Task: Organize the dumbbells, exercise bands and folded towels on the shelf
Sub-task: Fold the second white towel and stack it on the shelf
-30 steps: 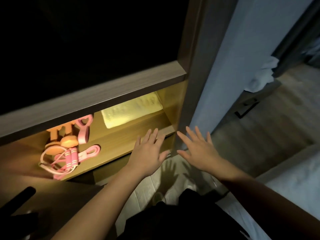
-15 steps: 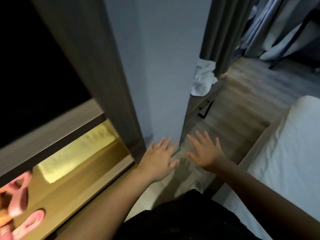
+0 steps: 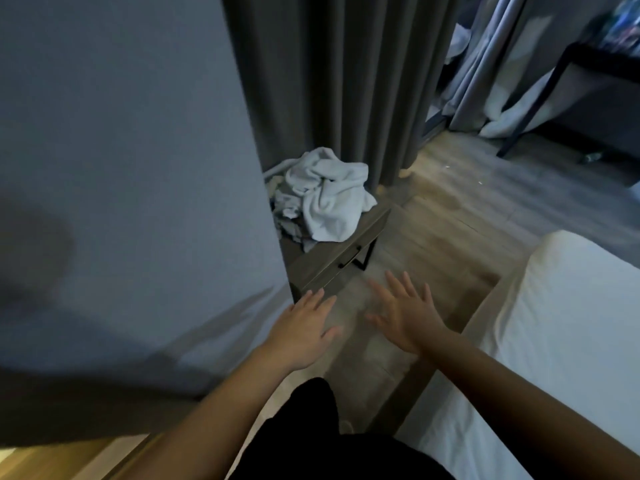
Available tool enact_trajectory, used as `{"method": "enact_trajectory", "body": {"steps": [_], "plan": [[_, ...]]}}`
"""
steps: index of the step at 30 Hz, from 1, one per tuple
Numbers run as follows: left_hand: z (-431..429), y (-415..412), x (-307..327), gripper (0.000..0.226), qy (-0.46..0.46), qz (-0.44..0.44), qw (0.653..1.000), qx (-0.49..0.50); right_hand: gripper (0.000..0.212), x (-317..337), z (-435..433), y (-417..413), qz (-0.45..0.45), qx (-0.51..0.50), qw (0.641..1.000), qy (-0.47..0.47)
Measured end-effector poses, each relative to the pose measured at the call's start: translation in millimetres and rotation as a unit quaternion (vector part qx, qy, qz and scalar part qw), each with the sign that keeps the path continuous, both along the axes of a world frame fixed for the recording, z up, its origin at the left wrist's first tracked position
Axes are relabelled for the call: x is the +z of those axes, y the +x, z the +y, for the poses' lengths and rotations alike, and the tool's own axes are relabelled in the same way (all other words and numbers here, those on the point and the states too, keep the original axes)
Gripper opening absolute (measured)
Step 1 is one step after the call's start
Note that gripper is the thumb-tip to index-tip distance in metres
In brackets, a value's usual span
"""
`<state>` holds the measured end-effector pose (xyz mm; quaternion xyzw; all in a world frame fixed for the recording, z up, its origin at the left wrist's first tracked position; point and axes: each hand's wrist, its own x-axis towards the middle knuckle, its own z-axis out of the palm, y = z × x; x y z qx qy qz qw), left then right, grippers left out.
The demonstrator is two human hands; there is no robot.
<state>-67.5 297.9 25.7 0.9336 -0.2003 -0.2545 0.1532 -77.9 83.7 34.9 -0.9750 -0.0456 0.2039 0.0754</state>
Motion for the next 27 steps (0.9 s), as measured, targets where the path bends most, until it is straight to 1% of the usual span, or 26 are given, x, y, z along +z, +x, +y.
{"method": "enact_trajectory", "body": {"steps": [5,7,10,14,17,20,24,26,27], "plan": [[-38.4,88.8,-9.6,0.065,0.007,0.019,0.999,0.028,0.071,-13.7,-41.9,75.1,0.013,-0.009,1.0,0.012],[-52.3,129.1,-17.1,0.065,-0.002,0.034,0.998,0.054,0.071,-21.6,-59.2,114.5,0.015,0.004,1.0,0.023],[-72.6,185.3,-34.2,0.065,-0.009,0.032,0.995,0.091,0.072,-34.0,-85.4,176.4,0.016,0.023,0.999,0.025],[-93.8,243.8,-50.1,0.069,-0.019,0.07,0.986,0.15,0.081,-45.0,-113.5,254.0,0.058,0.035,0.997,0.041],[-104.8,284.3,-62.6,0.079,-0.042,0.073,0.973,0.214,0.095,-55.5,-128.8,308.0,0.085,0.045,0.994,0.053],[-105.4,329.9,-76.3,0.093,-0.02,0.085,0.961,0.263,0.11,-70.5,-133.8,364.2,0.112,0.043,0.988,0.095],[-95.0,378.4,-103.5,0.108,-0.001,0.07,0.944,0.321,0.122,-104.1,-123.0,445.2,0.108,0.126,0.981,0.105],[-91.4,396.9,-118.6,0.114,0.029,0.066,0.933,0.352,0.122,-122.2,-113.6,485.3,0.09,0.162,0.977,0.101],[-90.8,405.7,-125.2,0.118,0.05,0.057,0.929,0.362,0.122,-129.6,-108.5,504.9,0.096,0.17,0.975,0.103]]}}
